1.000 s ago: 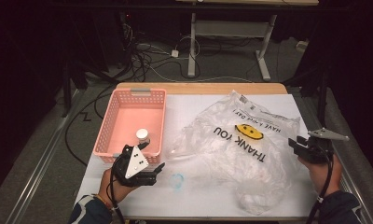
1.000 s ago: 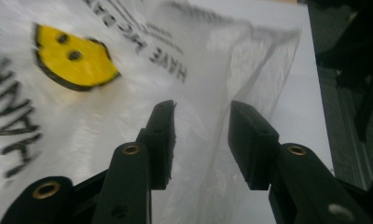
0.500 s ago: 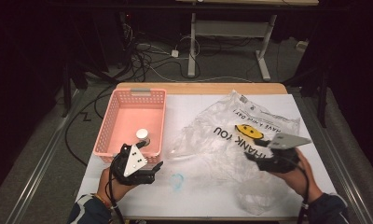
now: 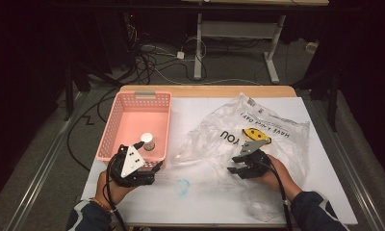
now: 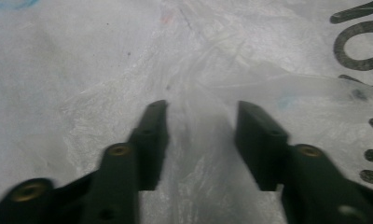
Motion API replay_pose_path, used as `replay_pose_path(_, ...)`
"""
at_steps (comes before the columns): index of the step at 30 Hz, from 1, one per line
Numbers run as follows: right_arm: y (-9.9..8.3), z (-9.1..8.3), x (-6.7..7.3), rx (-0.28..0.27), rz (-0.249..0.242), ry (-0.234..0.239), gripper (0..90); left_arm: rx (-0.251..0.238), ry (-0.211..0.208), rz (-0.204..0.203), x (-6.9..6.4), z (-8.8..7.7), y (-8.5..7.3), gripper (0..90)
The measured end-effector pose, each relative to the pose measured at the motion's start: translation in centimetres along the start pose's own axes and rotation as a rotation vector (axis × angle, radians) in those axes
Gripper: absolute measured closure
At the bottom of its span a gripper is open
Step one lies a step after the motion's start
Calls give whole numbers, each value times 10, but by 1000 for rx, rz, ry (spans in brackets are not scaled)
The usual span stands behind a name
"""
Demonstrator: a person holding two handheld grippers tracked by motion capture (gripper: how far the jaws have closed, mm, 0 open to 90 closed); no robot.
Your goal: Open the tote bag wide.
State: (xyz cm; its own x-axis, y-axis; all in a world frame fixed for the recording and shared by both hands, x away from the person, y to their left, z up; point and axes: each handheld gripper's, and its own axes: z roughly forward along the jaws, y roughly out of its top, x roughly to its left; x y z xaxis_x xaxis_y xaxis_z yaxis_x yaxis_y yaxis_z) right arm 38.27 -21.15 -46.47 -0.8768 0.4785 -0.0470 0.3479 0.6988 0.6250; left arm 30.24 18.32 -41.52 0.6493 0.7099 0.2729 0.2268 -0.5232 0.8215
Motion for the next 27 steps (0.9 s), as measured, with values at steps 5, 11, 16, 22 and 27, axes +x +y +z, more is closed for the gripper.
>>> replay_pose_path(5, 0, 0, -3, 2, 26, -38, 900, 14, 7, -29, 11, 1, 1, 159)
replay_pose_path(11, 5, -11, 2, -46, 31, -81, 900, 23, 8, -27, 16, 1, 5, 159)
replay_pose_path(16, 20, -38, 5, -165, 40, -151, 900, 42, 11, -26, 23, 1, 11, 159)
replay_pose_path(22, 33, -58, 6, -278, 44, -205, 900, 107, -22, -79, 47, 3, 19, 158)
replay_pose_path(27, 41, -62, 7, -303, 39, -201, 900, 212, -54, -120, 68, 18, 29, 155)
